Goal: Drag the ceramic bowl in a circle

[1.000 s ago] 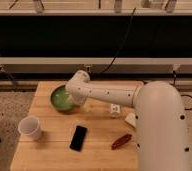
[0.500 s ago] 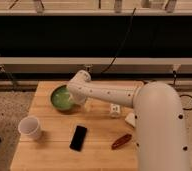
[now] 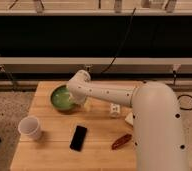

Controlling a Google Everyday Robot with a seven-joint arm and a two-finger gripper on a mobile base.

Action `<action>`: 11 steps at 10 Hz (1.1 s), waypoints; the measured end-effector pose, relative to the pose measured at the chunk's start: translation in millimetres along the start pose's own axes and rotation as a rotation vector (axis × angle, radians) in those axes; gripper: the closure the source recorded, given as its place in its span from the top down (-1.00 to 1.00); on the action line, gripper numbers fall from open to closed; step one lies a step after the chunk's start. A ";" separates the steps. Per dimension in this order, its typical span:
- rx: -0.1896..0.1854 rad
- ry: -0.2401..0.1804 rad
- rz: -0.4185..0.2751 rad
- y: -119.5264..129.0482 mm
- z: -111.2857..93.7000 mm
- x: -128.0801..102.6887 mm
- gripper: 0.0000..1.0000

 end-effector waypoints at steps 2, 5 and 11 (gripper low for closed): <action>-0.003 0.000 0.002 -0.4 1.2 1.7 0.60; -0.006 0.002 0.004 -1.0 2.7 2.8 0.60; -0.011 0.005 0.010 2.3 5.3 4.5 0.60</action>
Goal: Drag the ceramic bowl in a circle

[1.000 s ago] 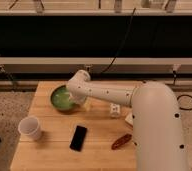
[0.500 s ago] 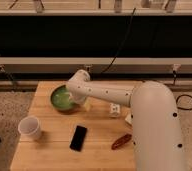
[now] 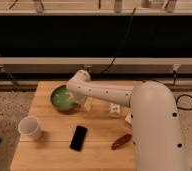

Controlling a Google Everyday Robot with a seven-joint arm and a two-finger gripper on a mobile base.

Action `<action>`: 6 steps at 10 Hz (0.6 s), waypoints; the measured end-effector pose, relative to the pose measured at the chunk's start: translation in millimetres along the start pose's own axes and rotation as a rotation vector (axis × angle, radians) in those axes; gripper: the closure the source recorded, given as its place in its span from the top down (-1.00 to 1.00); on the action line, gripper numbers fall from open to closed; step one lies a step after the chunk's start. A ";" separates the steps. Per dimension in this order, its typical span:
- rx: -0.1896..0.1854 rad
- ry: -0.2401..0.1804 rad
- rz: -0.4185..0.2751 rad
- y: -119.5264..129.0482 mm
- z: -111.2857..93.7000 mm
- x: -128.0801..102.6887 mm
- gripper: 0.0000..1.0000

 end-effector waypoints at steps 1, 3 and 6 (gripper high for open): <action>0.000 0.001 0.002 0.5 0.1 0.4 0.60; -0.002 0.002 0.003 1.3 1.0 1.0 0.60; -0.004 0.003 0.004 1.8 2.5 1.0 0.60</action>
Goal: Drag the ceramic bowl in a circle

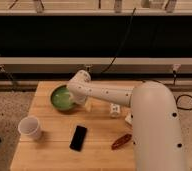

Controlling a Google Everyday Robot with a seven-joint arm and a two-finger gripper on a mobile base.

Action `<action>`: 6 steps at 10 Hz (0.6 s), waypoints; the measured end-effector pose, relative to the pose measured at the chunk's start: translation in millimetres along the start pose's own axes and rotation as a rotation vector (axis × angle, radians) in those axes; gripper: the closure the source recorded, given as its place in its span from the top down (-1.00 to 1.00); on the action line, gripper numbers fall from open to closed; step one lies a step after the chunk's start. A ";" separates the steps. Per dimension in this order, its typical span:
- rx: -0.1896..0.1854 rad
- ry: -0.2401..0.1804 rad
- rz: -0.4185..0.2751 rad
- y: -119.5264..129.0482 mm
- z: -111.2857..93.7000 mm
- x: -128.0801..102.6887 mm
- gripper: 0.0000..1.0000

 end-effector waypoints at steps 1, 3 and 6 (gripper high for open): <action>-0.001 0.000 0.001 0.6 0.9 0.3 0.60; -0.003 0.002 0.003 0.5 1.4 1.2 0.60; -0.006 0.004 0.002 -0.5 2.7 0.7 0.60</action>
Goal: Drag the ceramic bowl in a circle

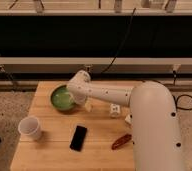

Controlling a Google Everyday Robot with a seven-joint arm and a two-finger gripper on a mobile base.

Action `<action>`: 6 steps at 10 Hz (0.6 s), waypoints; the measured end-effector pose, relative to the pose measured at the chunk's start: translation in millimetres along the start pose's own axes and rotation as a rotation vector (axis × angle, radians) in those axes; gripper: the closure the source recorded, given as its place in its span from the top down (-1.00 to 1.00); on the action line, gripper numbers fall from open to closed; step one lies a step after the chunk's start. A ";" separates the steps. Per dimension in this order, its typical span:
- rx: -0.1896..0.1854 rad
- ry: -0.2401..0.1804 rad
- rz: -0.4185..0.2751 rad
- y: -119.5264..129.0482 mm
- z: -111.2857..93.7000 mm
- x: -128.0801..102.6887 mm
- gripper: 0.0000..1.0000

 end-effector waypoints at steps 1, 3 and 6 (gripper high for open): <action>-0.001 -0.001 0.001 -0.2 0.2 -0.5 0.60; -0.003 -0.001 0.001 -0.1 1.2 -0.8 0.60; -0.009 0.000 -0.003 1.4 2.5 -1.0 0.60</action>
